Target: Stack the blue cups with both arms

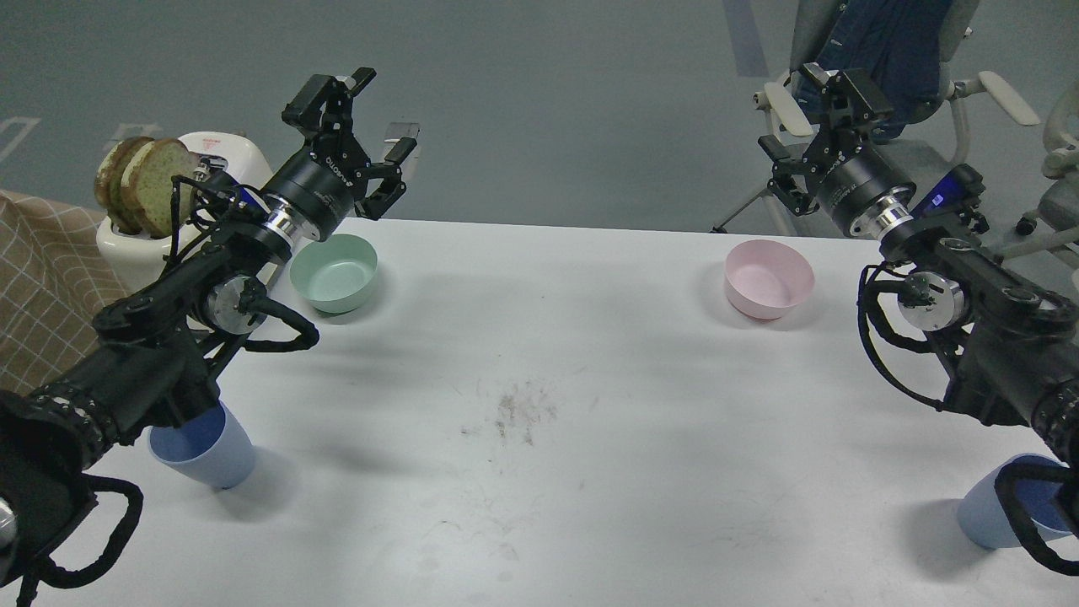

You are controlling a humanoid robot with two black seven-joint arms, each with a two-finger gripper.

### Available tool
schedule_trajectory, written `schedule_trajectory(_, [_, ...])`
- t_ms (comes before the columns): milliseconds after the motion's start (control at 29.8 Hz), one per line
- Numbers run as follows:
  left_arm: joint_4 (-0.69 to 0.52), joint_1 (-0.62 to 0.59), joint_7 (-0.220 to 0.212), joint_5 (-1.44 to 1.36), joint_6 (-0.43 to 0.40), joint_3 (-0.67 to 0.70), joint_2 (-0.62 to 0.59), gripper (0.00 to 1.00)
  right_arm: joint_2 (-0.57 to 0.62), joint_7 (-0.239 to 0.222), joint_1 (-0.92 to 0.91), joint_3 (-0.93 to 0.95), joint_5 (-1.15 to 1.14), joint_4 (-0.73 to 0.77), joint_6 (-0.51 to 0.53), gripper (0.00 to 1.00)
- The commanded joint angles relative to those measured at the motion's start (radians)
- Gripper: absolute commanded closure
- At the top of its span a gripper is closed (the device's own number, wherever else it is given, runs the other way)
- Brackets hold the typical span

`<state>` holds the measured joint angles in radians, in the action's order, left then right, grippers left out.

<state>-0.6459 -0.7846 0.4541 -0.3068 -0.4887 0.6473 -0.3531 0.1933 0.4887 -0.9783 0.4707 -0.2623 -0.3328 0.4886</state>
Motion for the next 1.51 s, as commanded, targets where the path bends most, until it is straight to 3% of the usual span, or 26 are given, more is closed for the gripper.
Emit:
schedule_trajectory(0, [-0.001, -0.010, 0.001, -0.005, 0.000, -0.001, -0.004, 0.02, 0.002, 0.000, -0.002, -0.001, 0.000, 0.001, 0.000, 0.00])
schedule_trajectory(134, [-0.015, -0.047, 0.000, -0.021, 0.000, -0.006, -0.038, 0.02, 0.002, 0.000, -0.007, -0.001, 0.000, 0.001, 0.000, 0.00])
schedule_trajectory(268, [-0.127, -0.082, 0.000, -0.159, 0.000, -0.006, -0.182, 0.03, 0.006, 0.000, -0.007, -0.001, 0.000, 0.001, 0.000, 0.00])
schedule_trajectory(469, [-0.507, -0.070, 0.014, -0.522, 0.000, 0.000, -0.551, 0.04, 0.012, 0.000, -0.005, -0.003, 0.000, 0.001, 0.000, 0.00])
schedule_trajectory(536, [-0.578, -0.067, 0.035, -0.598, 0.000, -0.006, -0.627, 0.04, 0.012, 0.000, -0.005, -0.003, 0.000, 0.001, 0.000, 0.00])
schedule_trajectory(670, [-0.763, -0.018, 0.035, -0.887, 0.000, -0.014, -0.866, 0.04, 0.009, 0.000, -0.007, -0.004, -0.002, 0.000, 0.000, 0.00])
schedule_trajectory(804, [-0.860, 0.042, 0.035, -1.060, 0.000, -0.027, -1.019, 0.04, 0.008, 0.000, -0.005, -0.006, -0.002, 0.000, 0.000, 0.00])
schedule_trajectory(938, [-0.945, 0.059, 0.035, -1.205, 0.000, -0.173, -1.205, 0.04, 0.008, 0.000, -0.002, -0.006, -0.002, -0.005, 0.000, 0.00])
schedule_trajectory(1240, [-0.946, 0.061, 0.035, -1.382, 0.171, -0.489, -1.236, 0.04, 0.006, 0.000, -0.007, -0.007, -0.002, -0.006, 0.000, 0.00])
schedule_trajectory(1474, [-0.859, 0.064, 0.035, -1.373, 0.202, -0.537, -1.133, 0.05, 0.008, 0.000, -0.007, -0.007, -0.002, -0.006, 0.000, 0.00])
